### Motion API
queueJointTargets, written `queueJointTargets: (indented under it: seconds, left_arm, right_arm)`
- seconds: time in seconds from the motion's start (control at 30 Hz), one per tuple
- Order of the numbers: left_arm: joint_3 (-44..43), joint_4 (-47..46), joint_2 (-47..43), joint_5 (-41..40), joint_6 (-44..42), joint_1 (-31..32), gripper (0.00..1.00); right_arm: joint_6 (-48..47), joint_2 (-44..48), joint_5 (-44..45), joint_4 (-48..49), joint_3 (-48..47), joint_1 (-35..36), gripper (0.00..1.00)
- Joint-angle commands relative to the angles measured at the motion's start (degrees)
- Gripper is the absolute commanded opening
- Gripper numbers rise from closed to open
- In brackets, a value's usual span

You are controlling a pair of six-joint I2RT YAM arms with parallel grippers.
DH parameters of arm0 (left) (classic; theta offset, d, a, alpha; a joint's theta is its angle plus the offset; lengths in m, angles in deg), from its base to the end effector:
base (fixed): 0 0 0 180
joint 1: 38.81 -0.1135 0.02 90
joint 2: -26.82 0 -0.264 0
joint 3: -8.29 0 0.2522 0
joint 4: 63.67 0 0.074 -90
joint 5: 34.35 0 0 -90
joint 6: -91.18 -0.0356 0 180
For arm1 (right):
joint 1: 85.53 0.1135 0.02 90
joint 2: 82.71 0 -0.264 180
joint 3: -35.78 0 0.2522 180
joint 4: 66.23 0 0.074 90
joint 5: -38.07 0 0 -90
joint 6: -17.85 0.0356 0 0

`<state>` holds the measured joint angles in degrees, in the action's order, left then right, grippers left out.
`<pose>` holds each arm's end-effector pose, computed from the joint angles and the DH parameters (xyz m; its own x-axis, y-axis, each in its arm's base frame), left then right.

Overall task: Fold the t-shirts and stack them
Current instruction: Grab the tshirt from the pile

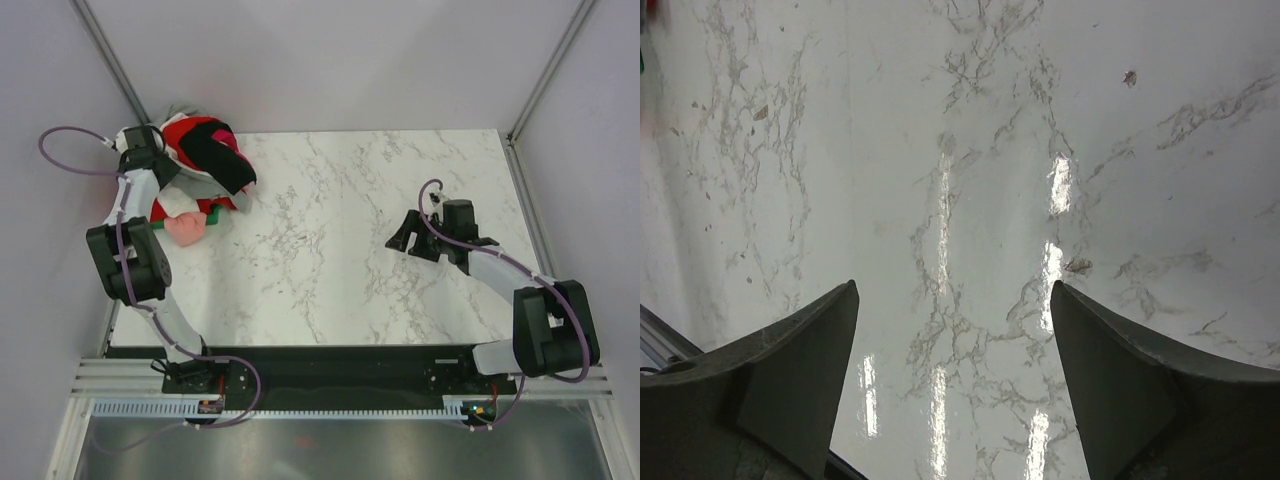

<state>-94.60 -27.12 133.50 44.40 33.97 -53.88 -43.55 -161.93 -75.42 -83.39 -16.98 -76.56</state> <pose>0.4138 0.1186 0.2792 -0.3096 -0.6334 -0.7092 -0.6736 0.6725 -0.3066 0.2681 0.0567 0.1869 -0.8032 0.3177 -0.5040 -0.0496 0.8074 0.5880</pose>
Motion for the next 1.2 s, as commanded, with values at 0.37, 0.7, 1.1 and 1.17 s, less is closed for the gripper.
queueJointTargets:
  seconds: [0.37,0.7,1.1,1.17]
  left_arm:
    - [-1.7,-5.6,4.8,1.4,1.0,1.0,0.45]
    - [-7.4,-2.1,2.0,1.4,-0.1,1.4,0.02]
    - [-43.8,8.1,-11.9,-8.3,-6.3,26.9,0.02]
    - [-51.6,8.1,-12.4,-11.0,-7.6,32.2,0.02]
  right_arm:
    - [-0.9,-1.9,2.0,2.5,0.5,2.6,0.85]
    - [-0.7,-1.6,2.3,1.5,0.0,3.5,0.84]
    - [0.5,14.8,4.1,-12.0,-6.9,3.8,0.84]
    - [0.8,17.6,7.0,-14.8,-9.3,3.7,0.84]
